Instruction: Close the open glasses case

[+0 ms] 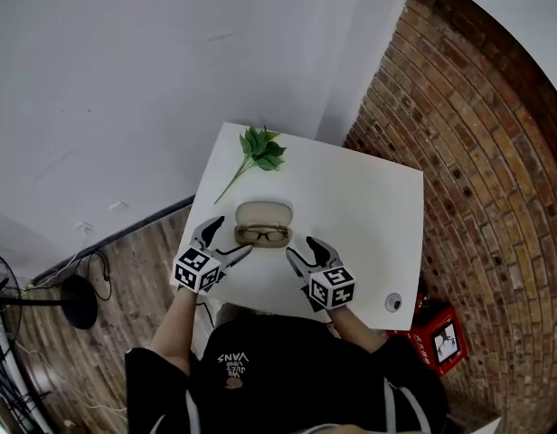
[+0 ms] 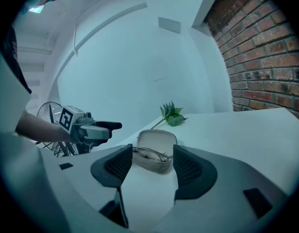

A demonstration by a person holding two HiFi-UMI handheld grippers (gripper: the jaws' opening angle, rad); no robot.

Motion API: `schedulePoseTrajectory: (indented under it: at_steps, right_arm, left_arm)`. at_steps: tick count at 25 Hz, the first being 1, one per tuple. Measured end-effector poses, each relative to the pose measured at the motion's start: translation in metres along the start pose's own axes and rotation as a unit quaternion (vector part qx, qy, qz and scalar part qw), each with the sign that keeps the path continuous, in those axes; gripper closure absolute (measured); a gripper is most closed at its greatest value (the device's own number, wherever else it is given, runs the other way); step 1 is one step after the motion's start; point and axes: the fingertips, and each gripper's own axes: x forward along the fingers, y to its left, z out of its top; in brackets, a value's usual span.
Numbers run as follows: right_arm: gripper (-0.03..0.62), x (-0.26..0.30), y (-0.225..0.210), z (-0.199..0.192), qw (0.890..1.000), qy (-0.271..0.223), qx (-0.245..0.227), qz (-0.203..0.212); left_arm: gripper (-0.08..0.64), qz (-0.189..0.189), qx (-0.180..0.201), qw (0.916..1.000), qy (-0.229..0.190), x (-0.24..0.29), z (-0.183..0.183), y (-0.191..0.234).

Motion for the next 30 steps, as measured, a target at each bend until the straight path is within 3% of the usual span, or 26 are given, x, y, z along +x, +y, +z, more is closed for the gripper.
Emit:
schedulePoseTrajectory:
  at_steps: [7,15,21,30]
  right_arm:
    - [0.351,0.013,0.009,-0.017,1.000,0.022,0.008,0.021]
    - [0.351,0.017,0.008,-0.033,0.999,0.038,0.028,-0.009]
    - [0.351,0.022,0.010,-0.041,0.997,0.040,0.047,-0.038]
    - [0.351,0.042,0.000,-0.052,0.994,0.052,0.056,-0.072]
  left_arm:
    - [0.095,-0.057,0.023,0.9972,0.043,0.026,-0.003,0.013]
    - [0.089,-0.135,0.056,0.9849,0.093,0.054,0.001,0.029]
    - [0.087,-0.192,0.082,0.9673,0.143,0.064,-0.014,0.029]
    - [0.080,-0.277,0.102,0.9375,0.184,0.073,-0.025,0.021]
